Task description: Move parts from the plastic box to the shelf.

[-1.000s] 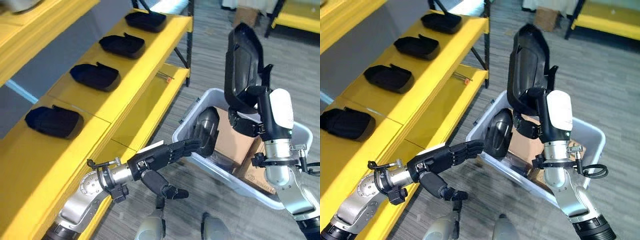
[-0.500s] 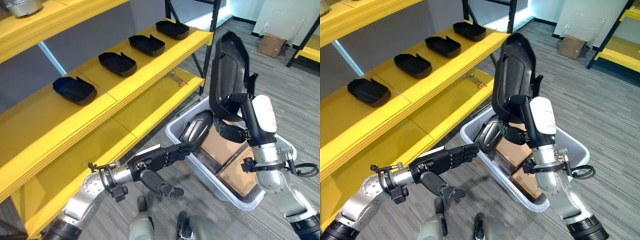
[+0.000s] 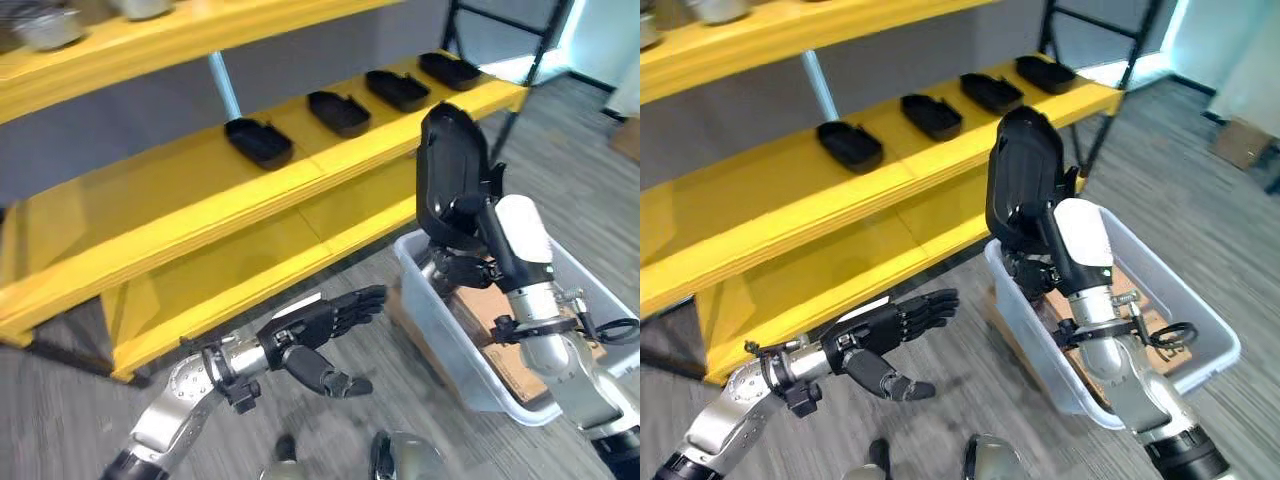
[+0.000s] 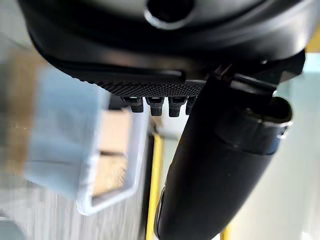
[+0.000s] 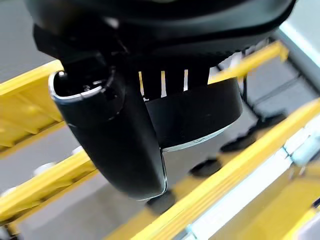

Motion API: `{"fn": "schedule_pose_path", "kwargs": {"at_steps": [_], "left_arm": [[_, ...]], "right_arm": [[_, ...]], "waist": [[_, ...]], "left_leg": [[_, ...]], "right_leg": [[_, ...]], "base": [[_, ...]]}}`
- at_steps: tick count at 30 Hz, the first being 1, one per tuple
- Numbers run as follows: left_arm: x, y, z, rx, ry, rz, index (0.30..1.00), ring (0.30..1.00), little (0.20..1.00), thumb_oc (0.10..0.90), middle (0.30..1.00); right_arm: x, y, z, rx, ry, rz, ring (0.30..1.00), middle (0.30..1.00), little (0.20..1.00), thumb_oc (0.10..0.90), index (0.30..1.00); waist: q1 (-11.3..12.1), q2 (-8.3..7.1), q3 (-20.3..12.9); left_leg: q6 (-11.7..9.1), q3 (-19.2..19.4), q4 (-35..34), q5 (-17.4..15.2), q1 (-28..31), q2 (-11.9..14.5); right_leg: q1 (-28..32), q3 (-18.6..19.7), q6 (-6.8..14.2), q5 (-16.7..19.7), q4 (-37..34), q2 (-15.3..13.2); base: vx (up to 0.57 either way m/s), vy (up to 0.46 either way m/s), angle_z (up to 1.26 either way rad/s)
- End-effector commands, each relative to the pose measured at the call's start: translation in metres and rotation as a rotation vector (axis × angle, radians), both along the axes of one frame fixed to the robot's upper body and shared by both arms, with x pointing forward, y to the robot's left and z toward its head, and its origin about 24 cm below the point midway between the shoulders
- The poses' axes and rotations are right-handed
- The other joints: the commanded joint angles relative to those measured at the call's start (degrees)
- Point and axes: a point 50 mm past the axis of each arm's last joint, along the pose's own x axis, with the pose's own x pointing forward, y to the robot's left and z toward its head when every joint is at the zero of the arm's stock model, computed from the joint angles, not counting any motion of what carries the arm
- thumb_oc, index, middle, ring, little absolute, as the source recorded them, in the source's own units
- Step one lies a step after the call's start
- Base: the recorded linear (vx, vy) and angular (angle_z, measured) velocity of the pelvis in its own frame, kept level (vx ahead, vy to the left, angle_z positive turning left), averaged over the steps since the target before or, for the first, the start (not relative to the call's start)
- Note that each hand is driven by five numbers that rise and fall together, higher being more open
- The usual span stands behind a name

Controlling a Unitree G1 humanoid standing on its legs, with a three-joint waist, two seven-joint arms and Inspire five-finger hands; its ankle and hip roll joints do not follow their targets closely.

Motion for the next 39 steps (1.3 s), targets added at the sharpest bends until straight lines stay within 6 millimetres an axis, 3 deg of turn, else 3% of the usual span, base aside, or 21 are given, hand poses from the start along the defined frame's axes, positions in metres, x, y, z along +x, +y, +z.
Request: {"fn": "schedule_pose_path", "kwargs": {"at_steps": [1, 4, 9, 18, 24, 32, 39], "left_arm": [[0.006, 0.020, 0.048, -0.071, -0.314, 0.125, 1.000, 1.000, 1.000, 0.900, 1.000], [0.004, 0.030, 0.050, -0.061, -0.334, 0.182, 1.000, 1.000, 1.000, 0.900, 1.000], [-0.004, 0.074, 0.056, -0.019, -0.428, 0.415, 1.000, 1.000, 1.000, 0.900, 1.000], [-0.011, 0.102, 0.068, -0.008, -0.553, 0.605, 1.000, 1.000, 1.000, 0.900, 1.000], [-0.010, 0.109, 0.061, -0.017, -0.519, 0.709, 1.000, 1.000, 1.000, 0.900, 1.000], [-0.014, 0.109, 0.054, -0.033, -0.491, 0.719, 1.000, 1.000, 1.000, 0.900, 1.000], [-0.007, 0.098, 0.056, -0.079, -0.463, 0.614, 1.000, 1.000, 1.000, 0.900, 1.000]], "right_arm": [[-0.003, 0.010, 0.057, 0.063, -0.307, 0.065, 0.300, 0.300, 0.300, 0.400, 0.300], [-0.002, 0.008, 0.055, 0.066, -0.297, 0.042, 0.300, 0.300, 0.300, 0.400, 0.300], [-0.001, -0.004, 0.050, 0.060, -0.274, -0.043, 0.300, 0.300, 0.300, 0.400, 0.300], [-0.004, -0.011, 0.048, 0.031, -0.251, -0.073, 0.300, 0.300, 0.300, 0.400, 0.300], [-0.005, -0.007, 0.051, -0.002, -0.274, -0.053, 0.300, 0.300, 0.300, 0.400, 0.300], [-0.011, 0.002, 0.055, -0.040, -0.300, 0.015, 0.300, 0.300, 0.300, 0.400, 0.300], [-0.013, 0.007, 0.053, -0.031, -0.308, 0.039, 0.300, 0.300, 0.300, 0.400, 0.300]], "waist": [[0.4, -0.56, -3.3], [1.3, -0.66, -3.6], [4.1, -1.82, -4.4], [4.9, -2.90, -4.8], [5.1, -3.53, -5.0], [5.8, -4.32, -5.3], [6.0, -5.10, -5.4]], "left_leg": [[0.6, -0.9, -2.2, 0.8, 1.6, -0.9], [0.8, -1.0, -2.2, 0.4, 1.8, -1.2], [1.5, -1.8, -2.2, -1.3, 2.8, -2.1], [1.6, -1.9, -2.2, -1.8, 3.2, -2.4], [1.5, -1.5, -2.2, -2.0, 3.5, -2.2], [1.8, -0.2, -2.2, -2.7, 4.2, -2.9], [5.0, -0.1, -2.0, -5.0, 4.7, -6.6]], "right_leg": [[15.0, -4.8, 3.8, -1.2, -10.0, -3.1], [15.3, -5.8, 4.3, -0.3, -11.0, -3.4], [17.1, -7.7, 5.7, 1.0, -13.3, -4.4], [17.9, -8.0, 6.0, 1.1, -14.0, -4.5], [18.4, -8.3, 6.5, 1.7, -14.8, -4.8], [19.2, -9.7, 8.0, 3.2, -16.2, -6.2], [18.6, -9.0, 9.7, 5.7, -12.8, -9.1]], "base": [[0.09, 0.182, 0.14], [0.05, 0.065, 0.04], [0.09, 0.032, 0.15], [0.04, 0.005, 0.09], [0.01, 0.030, -0.02], [0.01, 0.135, -0.03], [0.02, 0.221, 0.02]]}}
